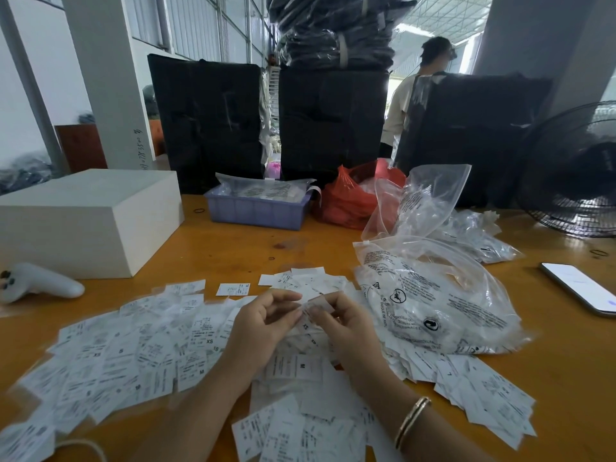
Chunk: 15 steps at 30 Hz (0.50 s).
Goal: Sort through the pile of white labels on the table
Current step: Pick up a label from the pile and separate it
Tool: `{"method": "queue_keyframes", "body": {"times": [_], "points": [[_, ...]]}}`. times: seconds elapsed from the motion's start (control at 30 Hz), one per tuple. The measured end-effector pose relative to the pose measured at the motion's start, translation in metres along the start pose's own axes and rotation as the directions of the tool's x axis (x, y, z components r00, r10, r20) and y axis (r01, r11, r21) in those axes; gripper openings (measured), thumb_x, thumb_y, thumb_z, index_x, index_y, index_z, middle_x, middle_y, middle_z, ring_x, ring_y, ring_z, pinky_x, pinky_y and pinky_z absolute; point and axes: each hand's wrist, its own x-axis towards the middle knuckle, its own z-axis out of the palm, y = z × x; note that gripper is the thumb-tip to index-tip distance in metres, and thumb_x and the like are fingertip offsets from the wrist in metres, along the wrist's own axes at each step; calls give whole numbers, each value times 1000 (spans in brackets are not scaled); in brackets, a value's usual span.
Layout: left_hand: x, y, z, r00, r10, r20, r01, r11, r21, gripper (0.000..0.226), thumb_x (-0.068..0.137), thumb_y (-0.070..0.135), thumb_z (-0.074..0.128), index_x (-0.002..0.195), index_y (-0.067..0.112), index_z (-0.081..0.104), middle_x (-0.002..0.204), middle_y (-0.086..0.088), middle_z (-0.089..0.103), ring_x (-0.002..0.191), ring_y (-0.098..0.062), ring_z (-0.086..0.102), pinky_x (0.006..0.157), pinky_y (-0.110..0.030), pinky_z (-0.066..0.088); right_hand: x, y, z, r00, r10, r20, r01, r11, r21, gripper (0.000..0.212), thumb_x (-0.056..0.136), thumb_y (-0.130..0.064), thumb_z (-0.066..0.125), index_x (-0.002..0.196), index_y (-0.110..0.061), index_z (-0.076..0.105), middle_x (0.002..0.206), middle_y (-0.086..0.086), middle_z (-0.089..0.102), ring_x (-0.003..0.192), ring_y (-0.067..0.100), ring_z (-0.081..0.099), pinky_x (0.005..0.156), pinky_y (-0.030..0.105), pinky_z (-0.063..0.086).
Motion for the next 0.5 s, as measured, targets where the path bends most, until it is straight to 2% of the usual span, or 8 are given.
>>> {"method": "queue_keyframes", "body": {"times": [0.1,0.17,0.23,0.3,0.33,0.43,0.5], "points": [[1,0,0,1000,1,-13,0,999,34,24,83,13,69,96,32,64,88,26,69,84,8,64,65,-5,48,0,-1,2,999,-37,25,40,996,-86,19,91,-15,60,79,-28,66,68,-17,63,65,3,54,60,17,44],[1,-1,1,1000,-1,-12,1,1000,17,24,83,12,70,97,30,64,88,22,70,85,4,66,67,-8,50,1,0,2,997,-69,43,75,985,-153,20,94,-13,56,84,-27,66,71,-19,61,70,0,54,65,16,43],[0,-1,2,1000,-2,-13,2,1000,0,24,83,11,70,99,29,65,90,20,71,86,2,66,68,-10,51,1,0,4,993,-69,94,88,973,-214,20,96,-12,52,103,-23,67,83,-14,58,79,2,54,73,19,44],[0,0,2,999,-1,-32,2,1000,5,26,82,13,70,99,31,64,90,24,69,86,6,64,67,-7,49,0,1,5,994,-49,93,67,977,-201,34,97,-15,51,127,-30,54,94,-17,57,86,-3,55,76,14,45],[0,0,1,999,-6,-51,6,1000,3,26,82,13,71,98,32,64,89,27,68,85,8,63,66,-5,48,0,1,4,997,-49,63,60,983,-172,40,96,-14,52,130,-34,49,95,-18,58,85,-6,56,74,11,45],[1,0,-1,994,-27,-108,24,999,-29,26,81,14,72,97,33,64,87,20,69,85,12,61,64,-3,46,1,1,0,996,-94,-10,90,980,-176,33,93,-13,58,110,-41,58,85,-16,65,79,-5,59,69,10,44],[2,-1,-1,993,-32,-114,29,999,-32,27,82,13,72,97,33,65,89,12,69,85,13,60,64,-3,46,1,2,-1,990,-140,6,137,963,-234,26,91,-13,61,99,-37,67,83,-19,67,78,-5,59,67,9,42]]}}
